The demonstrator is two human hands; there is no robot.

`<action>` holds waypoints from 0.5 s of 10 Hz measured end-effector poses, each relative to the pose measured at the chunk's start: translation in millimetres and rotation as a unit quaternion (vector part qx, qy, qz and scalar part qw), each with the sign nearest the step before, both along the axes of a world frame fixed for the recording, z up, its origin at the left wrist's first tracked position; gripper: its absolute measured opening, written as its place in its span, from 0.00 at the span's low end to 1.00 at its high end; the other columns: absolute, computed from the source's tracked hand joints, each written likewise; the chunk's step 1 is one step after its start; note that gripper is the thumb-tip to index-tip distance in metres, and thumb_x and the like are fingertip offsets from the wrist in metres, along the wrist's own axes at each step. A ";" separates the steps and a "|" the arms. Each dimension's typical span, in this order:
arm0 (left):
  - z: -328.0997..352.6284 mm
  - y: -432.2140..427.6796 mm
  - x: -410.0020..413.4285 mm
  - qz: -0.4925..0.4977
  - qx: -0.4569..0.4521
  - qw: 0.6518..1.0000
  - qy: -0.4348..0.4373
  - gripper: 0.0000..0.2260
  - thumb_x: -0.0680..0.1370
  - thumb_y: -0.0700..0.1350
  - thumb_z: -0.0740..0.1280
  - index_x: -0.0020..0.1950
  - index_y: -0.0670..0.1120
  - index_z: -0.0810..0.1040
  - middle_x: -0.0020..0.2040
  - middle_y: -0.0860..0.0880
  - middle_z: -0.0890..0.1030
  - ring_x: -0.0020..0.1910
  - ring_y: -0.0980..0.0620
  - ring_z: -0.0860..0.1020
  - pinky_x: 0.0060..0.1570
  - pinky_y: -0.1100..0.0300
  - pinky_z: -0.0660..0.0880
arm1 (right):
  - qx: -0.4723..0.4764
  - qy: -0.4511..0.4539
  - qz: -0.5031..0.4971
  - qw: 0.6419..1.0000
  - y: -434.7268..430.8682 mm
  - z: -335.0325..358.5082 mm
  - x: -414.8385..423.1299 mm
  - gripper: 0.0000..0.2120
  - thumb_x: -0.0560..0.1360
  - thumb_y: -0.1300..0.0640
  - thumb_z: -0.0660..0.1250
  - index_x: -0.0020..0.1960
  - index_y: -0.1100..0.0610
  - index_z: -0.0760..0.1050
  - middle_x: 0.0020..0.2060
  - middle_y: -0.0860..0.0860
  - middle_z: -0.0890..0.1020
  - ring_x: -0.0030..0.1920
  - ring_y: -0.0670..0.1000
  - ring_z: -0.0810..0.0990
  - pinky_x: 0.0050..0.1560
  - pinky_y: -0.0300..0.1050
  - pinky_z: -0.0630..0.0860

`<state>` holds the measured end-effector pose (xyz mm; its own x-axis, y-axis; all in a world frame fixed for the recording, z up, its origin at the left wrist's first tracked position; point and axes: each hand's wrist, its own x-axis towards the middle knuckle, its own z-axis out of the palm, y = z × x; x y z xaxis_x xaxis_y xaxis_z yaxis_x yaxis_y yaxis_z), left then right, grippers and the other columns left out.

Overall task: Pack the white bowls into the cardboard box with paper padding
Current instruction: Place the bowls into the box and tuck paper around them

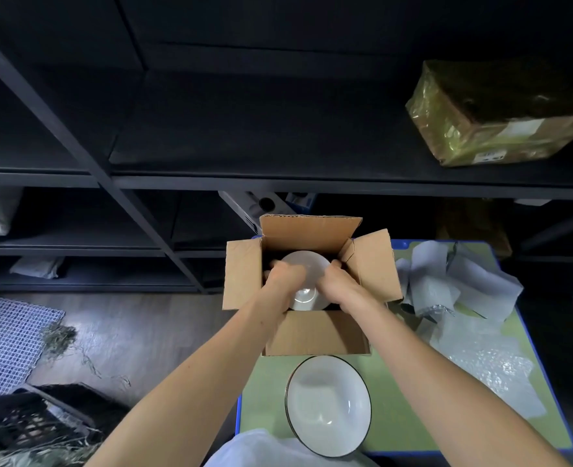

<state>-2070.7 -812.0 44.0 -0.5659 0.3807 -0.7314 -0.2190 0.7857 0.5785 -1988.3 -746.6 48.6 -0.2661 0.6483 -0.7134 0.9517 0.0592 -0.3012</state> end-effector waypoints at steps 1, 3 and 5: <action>-6.2 0.8 -1.1 -0.032 -0.030 0.999 0.000 0.22 0.83 0.44 0.57 0.75 0.36 0.62 0.72 0.36 0.68 0.70 0.38 0.69 0.64 0.52 0.69 | -0.019 0.029 -0.008 0.999 3.3 -15.1 1.4 0.35 0.82 0.56 0.60 0.80 0.61 0.44 0.69 0.61 0.70 0.64 0.61 0.73 0.53 0.49 0.73; -16.8 -0.5 -3.6 -0.095 -0.079 0.992 0.010 0.25 0.82 0.47 0.59 0.76 0.37 0.59 0.72 0.39 0.69 0.69 0.41 0.71 0.64 0.53 0.71 | -0.040 0.023 0.019 0.999 2.1 -23.5 3.5 0.33 0.81 0.55 0.61 0.79 0.64 0.48 0.68 0.60 0.72 0.65 0.62 0.73 0.55 0.51 0.75; -22.6 6.9 -7.4 -0.103 -0.098 0.990 0.006 0.29 0.82 0.48 0.61 0.78 0.39 0.54 0.73 0.40 0.67 0.71 0.41 0.69 0.65 0.53 0.69 | -0.027 0.007 0.034 0.999 6.6 -28.3 -2.4 0.33 0.82 0.55 0.60 0.78 0.68 0.48 0.68 0.61 0.73 0.66 0.61 0.73 0.53 0.47 0.71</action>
